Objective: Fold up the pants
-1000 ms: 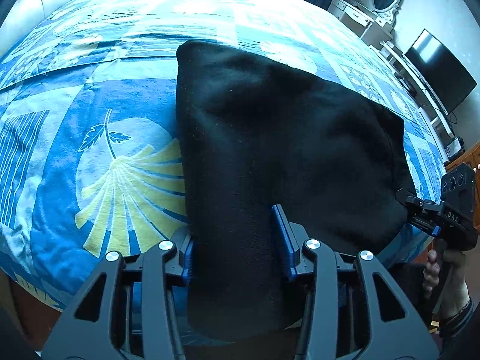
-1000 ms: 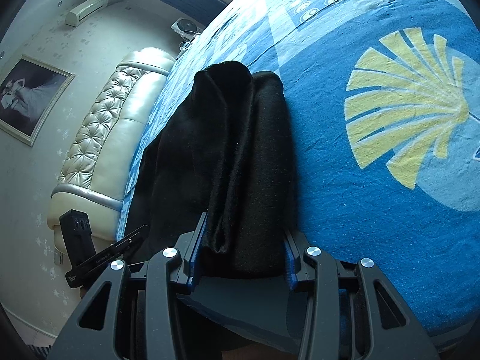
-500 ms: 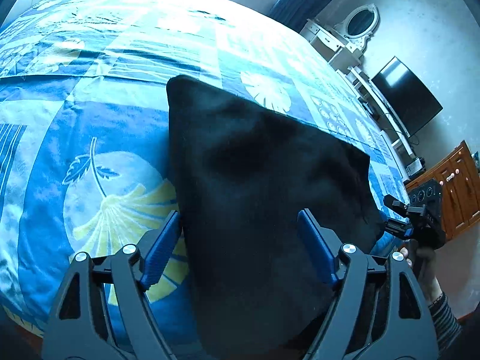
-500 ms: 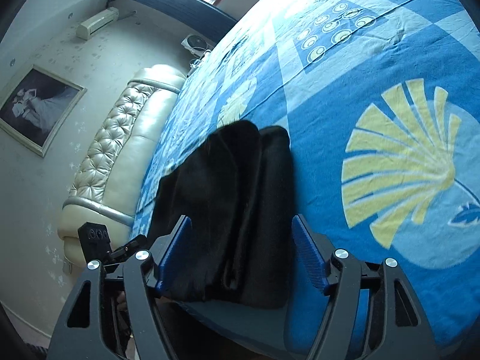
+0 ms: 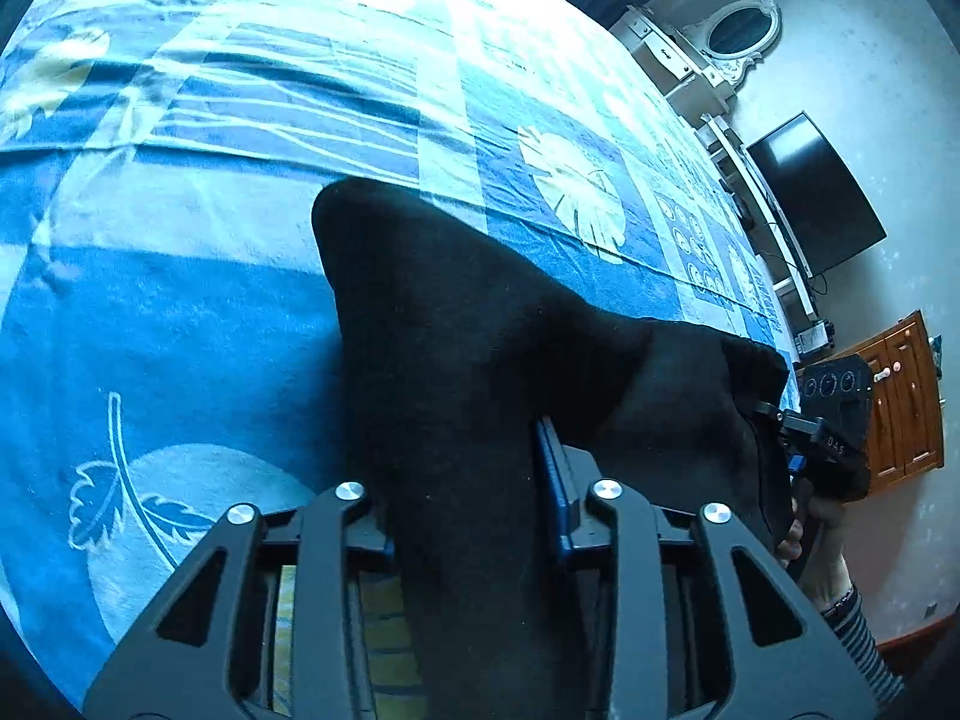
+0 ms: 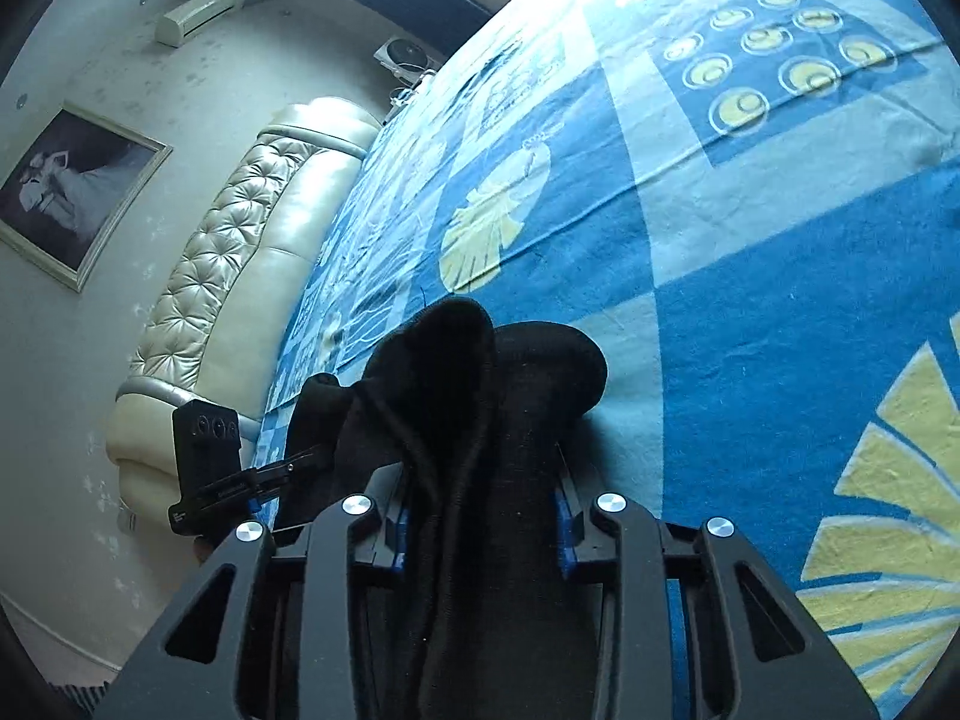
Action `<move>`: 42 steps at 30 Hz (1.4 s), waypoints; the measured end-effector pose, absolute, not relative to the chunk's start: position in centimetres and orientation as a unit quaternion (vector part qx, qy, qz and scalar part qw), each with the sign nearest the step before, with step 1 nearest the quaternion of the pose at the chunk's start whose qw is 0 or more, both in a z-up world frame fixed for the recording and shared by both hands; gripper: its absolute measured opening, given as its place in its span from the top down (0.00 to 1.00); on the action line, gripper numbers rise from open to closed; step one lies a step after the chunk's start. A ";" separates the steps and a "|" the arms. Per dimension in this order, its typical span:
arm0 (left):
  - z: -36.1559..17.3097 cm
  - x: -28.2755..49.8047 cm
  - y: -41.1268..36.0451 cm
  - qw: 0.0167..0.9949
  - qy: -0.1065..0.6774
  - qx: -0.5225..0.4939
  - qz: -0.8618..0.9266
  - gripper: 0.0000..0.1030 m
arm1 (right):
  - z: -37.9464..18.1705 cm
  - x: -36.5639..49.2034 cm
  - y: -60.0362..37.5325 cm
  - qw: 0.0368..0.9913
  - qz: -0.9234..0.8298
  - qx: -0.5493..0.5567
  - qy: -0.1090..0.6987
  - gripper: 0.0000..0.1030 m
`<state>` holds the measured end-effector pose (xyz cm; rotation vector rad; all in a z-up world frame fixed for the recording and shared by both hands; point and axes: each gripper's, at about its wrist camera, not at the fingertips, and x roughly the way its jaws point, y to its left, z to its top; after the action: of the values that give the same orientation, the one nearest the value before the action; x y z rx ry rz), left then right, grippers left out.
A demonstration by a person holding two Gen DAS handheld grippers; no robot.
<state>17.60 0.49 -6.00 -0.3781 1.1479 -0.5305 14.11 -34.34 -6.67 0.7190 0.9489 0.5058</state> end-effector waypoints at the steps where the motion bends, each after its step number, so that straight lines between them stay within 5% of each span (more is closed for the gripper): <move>1: -5.6 18.0 0.5 0.794 0.531 -0.173 -0.243 0.74 | -6.3 14.2 -34.3 0.803 0.238 0.332 0.435 0.69; 9: -3.3 24.6 1.8 0.830 0.498 -0.139 -0.209 0.76 | -4.3 20.8 -32.9 0.821 0.238 0.330 0.400 0.71; 19: -6.6 26.4 3.4 0.823 0.502 -0.173 -0.203 0.69 | -9.2 23.2 -33.5 0.798 0.203 0.375 0.426 0.65; 22: -6.0 25.4 4.0 0.820 0.497 -0.187 -0.211 0.58 | -8.8 22.4 -34.0 0.786 0.208 0.398 0.425 0.54; 26: -5.4 21.6 5.9 0.819 0.486 -0.210 -0.224 0.23 | -7.9 19.4 -35.1 0.782 0.212 0.412 0.417 0.36; 30: -7.0 17.0 7.8 0.791 0.498 -0.269 -0.233 0.20 | -8.4 15.6 -35.5 0.772 0.217 0.420 0.425 0.33; 36: -7.9 13.5 6.5 0.783 0.497 -0.285 -0.244 0.23 | -8.7 14.3 -33.5 0.781 0.216 0.389 0.438 0.33; 38: -7.9 13.4 5.3 0.784 0.502 -0.269 -0.245 0.44 | -8.7 14.7 -32.8 0.786 0.208 0.375 0.445 0.51; 42: -6.6 13.1 4.9 0.795 0.503 -0.253 -0.228 0.65 | -8.0 14.4 -33.3 0.781 0.217 0.398 0.430 0.65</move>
<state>13.06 4.90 -6.63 -0.5429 1.0802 -0.4893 14.39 -33.30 -8.00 0.8597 0.9285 0.4683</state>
